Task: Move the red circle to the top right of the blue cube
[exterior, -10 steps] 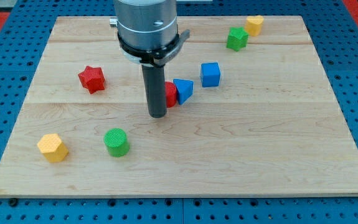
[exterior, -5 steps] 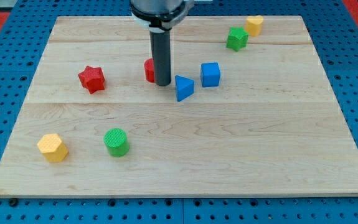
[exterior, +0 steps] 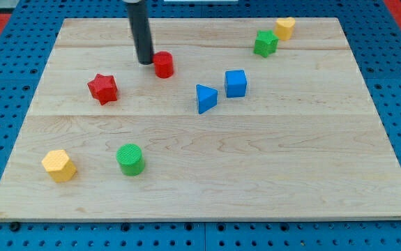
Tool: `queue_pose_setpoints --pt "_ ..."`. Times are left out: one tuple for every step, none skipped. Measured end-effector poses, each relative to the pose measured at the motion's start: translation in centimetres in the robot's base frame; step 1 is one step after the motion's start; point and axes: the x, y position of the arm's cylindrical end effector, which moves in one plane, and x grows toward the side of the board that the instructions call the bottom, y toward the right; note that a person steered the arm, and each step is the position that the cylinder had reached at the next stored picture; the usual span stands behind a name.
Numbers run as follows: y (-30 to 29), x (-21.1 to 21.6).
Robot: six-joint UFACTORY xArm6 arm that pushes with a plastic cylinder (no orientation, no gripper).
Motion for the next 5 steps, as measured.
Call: queue_pose_setpoints --pt "0.2 0.2" --pt "-0.5 0.7" --pt "2.1 0.7" --pt "2.7 0.7" --pt "0.6 0.7"
